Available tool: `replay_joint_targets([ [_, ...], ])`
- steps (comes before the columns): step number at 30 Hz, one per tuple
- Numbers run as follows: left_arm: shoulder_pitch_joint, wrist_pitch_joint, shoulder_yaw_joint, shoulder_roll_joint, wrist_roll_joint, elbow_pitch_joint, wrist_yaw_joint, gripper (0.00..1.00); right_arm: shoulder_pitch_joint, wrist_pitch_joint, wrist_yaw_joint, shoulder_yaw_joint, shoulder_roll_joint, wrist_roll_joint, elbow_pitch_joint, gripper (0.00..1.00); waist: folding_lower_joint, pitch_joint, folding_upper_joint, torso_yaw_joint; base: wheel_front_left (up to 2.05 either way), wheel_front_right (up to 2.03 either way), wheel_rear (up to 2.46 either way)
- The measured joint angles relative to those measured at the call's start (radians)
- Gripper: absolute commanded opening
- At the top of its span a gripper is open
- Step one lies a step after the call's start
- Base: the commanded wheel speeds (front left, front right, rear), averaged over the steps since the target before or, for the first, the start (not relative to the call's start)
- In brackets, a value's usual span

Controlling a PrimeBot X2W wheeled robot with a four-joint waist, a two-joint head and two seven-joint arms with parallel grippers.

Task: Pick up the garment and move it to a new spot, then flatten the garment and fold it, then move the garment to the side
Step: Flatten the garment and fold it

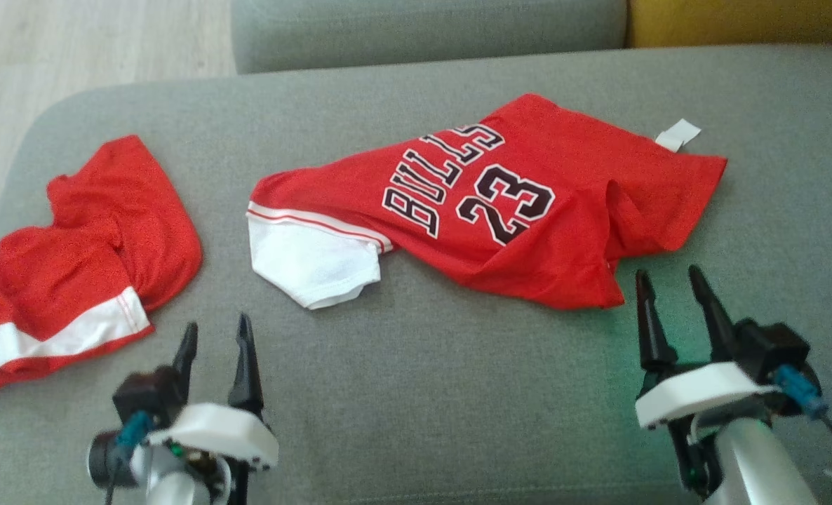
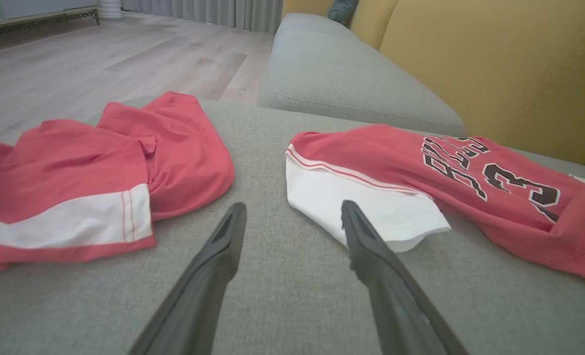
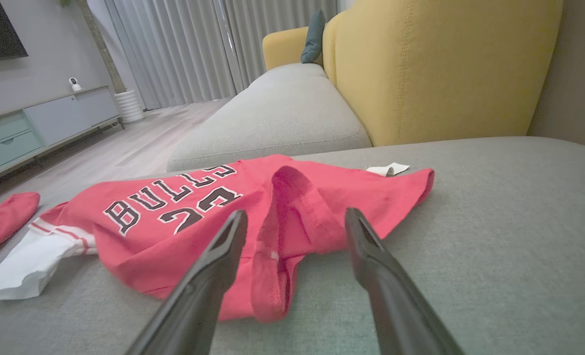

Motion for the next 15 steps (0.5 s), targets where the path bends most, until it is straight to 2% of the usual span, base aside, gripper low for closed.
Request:
replay_joint_targets([
  [6, 0.062, 0.000, -0.026, 0.002, -0.001, -0.007, 0.009, 1.00, 0.028, 0.000, 0.000, 0.024, 0.002, 0.010, 0.013, 1.00, 0.0000, -0.029, 0.0000, 0.015, 0.00, 0.00, 0.00],
  [15, 0.051, 0.000, -0.074, 0.004, -0.011, -0.015, 0.013, 1.00, 0.011, 0.000, 0.000, 0.026, 0.003, 0.011, 0.081, 1.00, 0.0000, 0.004, 0.0000, 0.050, 0.00, 0.00, 0.00],
])
